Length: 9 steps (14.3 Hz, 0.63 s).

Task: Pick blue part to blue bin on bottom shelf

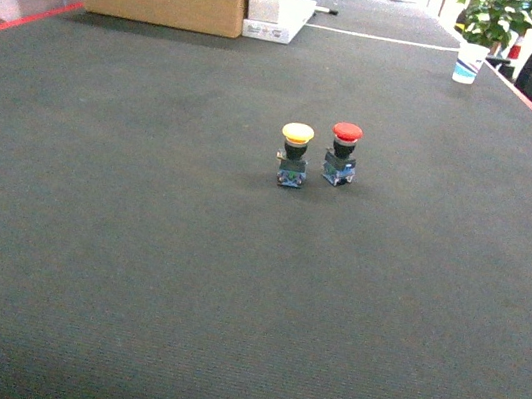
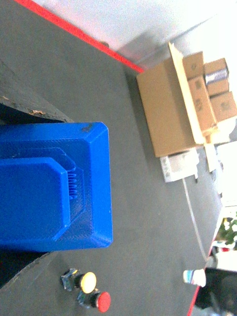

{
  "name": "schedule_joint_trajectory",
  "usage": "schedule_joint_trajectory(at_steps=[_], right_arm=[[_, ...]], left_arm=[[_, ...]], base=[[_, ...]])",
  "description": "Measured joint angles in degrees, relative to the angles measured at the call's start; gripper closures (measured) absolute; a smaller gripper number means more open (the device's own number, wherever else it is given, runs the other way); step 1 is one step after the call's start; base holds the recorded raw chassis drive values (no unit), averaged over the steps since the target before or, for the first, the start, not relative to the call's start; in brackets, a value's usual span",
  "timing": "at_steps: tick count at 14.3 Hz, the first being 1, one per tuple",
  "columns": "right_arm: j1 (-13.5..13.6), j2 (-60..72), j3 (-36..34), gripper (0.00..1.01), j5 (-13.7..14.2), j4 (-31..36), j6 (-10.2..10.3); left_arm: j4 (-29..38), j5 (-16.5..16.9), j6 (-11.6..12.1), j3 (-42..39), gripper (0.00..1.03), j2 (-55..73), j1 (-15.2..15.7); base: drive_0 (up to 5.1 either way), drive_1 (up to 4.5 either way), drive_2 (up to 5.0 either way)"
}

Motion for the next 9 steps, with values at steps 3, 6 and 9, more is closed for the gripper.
schedule_joint_trajectory(at_steps=[3, 6, 9], right_arm=[[0.0, 0.0, 0.0, 0.03, 0.0, 0.0, 0.0], [0.0, 0.0, 0.0, 0.03, 0.0, 0.0, 0.0], [0.0, 0.0, 0.0, 0.03, 0.0, 0.0, 0.0]], left_arm=[[7.2, -7.7, -7.4, -20.5, 0.58, -15.9, 1.5], [7.4, -12.8, -10.0, -29.7, 0.58, -23.3, -0.5], [7.8, -15.3, -10.4, -30.2, 0.58, -28.1, -5.0]], base=[[0.0, 0.00, 0.0], [0.0, 0.00, 0.0], [0.0, 0.00, 0.0]])
